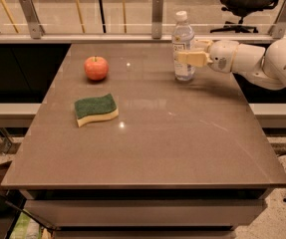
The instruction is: Place blue plastic bottle upright
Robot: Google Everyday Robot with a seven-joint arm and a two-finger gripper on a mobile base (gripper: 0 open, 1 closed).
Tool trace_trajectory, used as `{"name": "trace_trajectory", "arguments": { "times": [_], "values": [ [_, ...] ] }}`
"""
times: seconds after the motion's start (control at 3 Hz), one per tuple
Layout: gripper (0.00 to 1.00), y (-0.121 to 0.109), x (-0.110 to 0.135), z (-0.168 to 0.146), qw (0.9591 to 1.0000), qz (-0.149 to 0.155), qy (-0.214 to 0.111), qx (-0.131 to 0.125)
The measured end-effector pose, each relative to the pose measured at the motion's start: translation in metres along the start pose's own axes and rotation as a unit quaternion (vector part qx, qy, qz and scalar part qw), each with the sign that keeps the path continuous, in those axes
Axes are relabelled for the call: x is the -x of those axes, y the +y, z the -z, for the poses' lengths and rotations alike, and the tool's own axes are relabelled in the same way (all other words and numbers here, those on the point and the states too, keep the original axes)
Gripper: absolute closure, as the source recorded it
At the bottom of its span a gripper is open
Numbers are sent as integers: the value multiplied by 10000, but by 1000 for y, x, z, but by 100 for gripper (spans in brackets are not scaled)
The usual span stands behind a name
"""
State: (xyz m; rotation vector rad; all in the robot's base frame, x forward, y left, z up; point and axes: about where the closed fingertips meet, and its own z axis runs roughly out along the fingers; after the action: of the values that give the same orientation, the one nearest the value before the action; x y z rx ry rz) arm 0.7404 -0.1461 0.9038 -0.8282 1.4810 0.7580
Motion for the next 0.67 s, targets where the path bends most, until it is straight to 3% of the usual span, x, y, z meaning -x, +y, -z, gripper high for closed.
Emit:
{"name": "trace_trajectory", "arguments": {
  "times": [0.67],
  "values": [
    [100, -1, -12, -3, 9993, -128, -305, 146]
  ]
}}
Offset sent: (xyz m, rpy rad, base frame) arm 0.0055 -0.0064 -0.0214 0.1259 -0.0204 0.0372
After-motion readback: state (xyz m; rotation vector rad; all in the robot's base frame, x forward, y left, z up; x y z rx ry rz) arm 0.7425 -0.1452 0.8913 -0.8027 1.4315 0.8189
